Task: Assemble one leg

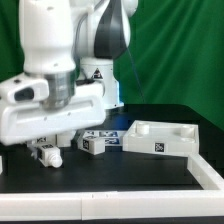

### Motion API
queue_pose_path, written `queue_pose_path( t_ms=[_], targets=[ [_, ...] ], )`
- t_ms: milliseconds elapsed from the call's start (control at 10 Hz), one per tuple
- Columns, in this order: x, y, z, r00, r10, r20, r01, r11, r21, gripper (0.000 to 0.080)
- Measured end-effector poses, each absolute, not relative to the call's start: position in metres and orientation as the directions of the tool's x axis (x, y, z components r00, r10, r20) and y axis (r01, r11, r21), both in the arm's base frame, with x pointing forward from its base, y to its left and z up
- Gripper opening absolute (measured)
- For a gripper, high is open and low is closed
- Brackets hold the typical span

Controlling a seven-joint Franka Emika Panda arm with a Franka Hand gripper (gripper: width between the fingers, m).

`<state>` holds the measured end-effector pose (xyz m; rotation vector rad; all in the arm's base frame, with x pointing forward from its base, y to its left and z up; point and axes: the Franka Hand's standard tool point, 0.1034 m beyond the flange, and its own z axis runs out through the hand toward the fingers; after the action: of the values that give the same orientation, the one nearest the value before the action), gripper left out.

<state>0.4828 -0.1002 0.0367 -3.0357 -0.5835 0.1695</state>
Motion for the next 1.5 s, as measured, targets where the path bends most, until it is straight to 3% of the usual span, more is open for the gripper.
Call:
queue_pose_path(
  t_ms=[200, 300, 400, 500, 900, 1300, 1500],
  targets=[
    [0.477, -0.070, 0.065, 0.960, 0.254, -0.114, 0.249, -0.967, -0.060, 0.0646],
    [0.477, -0.040, 0.084, 0.980, 0.164, -0.116, 0.159, -0.986, -0.050, 0.0649],
    [0.475, -0.003, 0.092, 0.989, 0.091, -0.119, 0.087, -0.996, -0.036, 0.0649],
    [0.475, 0.011, 0.091, 0.990, 0.056, -0.128, 0.053, -0.998, -0.029, 0.0649],
    [0.473, 0.011, 0.087, 0.991, 0.021, -0.133, 0.018, -1.000, -0.026, 0.0649],
    [0.393, 0.047, 0.065, 0.946, -0.251, -0.207, -0.248, -0.968, 0.039, 0.0649],
    [0.377, 0.074, 0.058, 0.951, -0.232, -0.203, -0.225, -0.973, 0.056, 0.0649]
  ],
)
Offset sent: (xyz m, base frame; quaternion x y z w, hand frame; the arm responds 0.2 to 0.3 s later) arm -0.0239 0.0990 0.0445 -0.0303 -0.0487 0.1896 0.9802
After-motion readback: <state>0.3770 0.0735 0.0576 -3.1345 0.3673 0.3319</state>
